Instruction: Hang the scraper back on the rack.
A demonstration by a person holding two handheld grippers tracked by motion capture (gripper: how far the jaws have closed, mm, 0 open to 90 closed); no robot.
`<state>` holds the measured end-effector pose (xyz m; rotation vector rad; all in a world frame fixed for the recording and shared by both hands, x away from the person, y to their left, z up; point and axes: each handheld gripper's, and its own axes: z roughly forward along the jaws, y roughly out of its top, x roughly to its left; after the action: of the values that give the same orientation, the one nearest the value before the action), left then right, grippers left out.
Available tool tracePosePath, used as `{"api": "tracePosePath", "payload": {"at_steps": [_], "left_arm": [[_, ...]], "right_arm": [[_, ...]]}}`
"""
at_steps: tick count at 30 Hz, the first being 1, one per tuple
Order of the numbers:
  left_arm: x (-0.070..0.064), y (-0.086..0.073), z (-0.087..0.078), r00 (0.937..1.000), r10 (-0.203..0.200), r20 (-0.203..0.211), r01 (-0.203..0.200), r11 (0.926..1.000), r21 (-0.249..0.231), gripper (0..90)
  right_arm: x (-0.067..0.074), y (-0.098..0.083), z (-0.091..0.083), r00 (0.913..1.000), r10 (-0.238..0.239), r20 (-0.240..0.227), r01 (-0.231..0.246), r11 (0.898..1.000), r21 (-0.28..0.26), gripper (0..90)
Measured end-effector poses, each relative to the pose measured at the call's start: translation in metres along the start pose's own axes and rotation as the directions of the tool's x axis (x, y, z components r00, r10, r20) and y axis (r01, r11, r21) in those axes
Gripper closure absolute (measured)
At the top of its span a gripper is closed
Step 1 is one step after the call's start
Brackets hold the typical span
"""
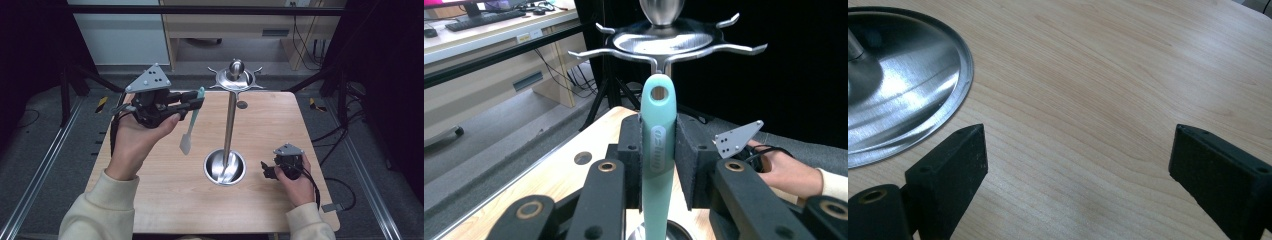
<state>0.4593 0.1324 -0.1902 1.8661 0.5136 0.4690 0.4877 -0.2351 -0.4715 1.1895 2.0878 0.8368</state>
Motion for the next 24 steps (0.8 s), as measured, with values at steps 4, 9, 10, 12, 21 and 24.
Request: {"api": "tracePosePath", "payload": {"at_steps": [4,9,10,12,21,24], "left_arm": [[0.0,0.0051,0.0016,1.0,0.008,-0.004,-0.008,1.0,0.001,74.2],[0.0002,0.007,0.0035,0.9999,0.012,-0.005,-0.012,0.9999,0.006,74.2],[0.0007,0.007,0.0039,0.9999,0.01,-0.005,-0.01,0.9999,0.007,74.2],[0.0022,0.0067,0.005,1.0,0.006,-0.004,-0.006,0.9999,0.01,74.2],[0.0033,0.0066,0.0065,1.0,-0.001,0.006,0.001,1.0,0.01,74.2],[0.0031,0.0067,0.007,1.0,-0.001,0.009,0.001,0.9999,0.011,74.2]], "right_arm": [[-0.0002,-0.0001,0.0,1.0,-0.001,0.0,0.001,1.0,-0.003,9.0],[-0.0002,-0.0001,-0.0002,1.0,-0.001,0.0,0.001,1.0,-0.002,9.0],[-0.0003,-0.0001,-0.0001,1.0,-0.002,0.0,0.002,1.0,-0.003,9.0],[-0.0002,-0.0001,-0.0002,1.0,0.0,0.0,0.0,1.0,-0.002,9.0],[-0.0004,-0.0001,-0.0002,1.0,-0.002,0.0,0.002,1.0,-0.003,9.0],[-0.0003,-0.0001,-0.0003,1.0,-0.001,0.0,0.001,1.0,-0.003,9.0]]}}
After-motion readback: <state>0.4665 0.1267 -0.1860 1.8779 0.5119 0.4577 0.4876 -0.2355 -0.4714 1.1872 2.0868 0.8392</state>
